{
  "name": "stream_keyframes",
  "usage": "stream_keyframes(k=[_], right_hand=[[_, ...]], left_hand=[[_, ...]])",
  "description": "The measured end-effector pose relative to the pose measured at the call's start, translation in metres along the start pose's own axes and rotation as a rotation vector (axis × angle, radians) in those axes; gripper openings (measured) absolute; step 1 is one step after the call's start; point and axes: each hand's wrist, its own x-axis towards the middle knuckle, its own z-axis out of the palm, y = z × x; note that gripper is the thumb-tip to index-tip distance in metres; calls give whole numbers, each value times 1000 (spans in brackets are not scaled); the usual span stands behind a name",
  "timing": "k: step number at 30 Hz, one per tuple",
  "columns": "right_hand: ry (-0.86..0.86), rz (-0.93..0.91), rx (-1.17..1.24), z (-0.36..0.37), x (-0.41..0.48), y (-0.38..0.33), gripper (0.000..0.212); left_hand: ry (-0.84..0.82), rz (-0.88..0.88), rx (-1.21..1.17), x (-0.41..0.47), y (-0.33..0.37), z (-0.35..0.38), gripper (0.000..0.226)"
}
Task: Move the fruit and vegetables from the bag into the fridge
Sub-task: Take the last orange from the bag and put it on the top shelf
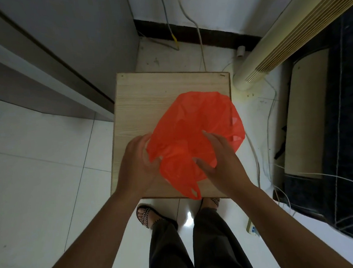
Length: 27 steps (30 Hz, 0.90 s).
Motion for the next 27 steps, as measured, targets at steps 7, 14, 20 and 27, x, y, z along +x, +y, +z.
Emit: stream_keyframes(k=[7, 14, 20, 27], right_hand=[[38, 24, 4, -6, 2, 13, 65], [-77, 70, -14, 8, -4, 35, 62], [-92, 35, -30, 9, 1, 44, 55], [-178, -11, -84, 26, 2, 28, 60]], left_hand=[[-257, 275, 206, 0, 31, 25, 44], [-387, -48, 245, 12, -17, 53, 76], [-281, -260, -103, 8, -42, 43, 68], [-257, -270, -332, -1, -26, 55, 58]])
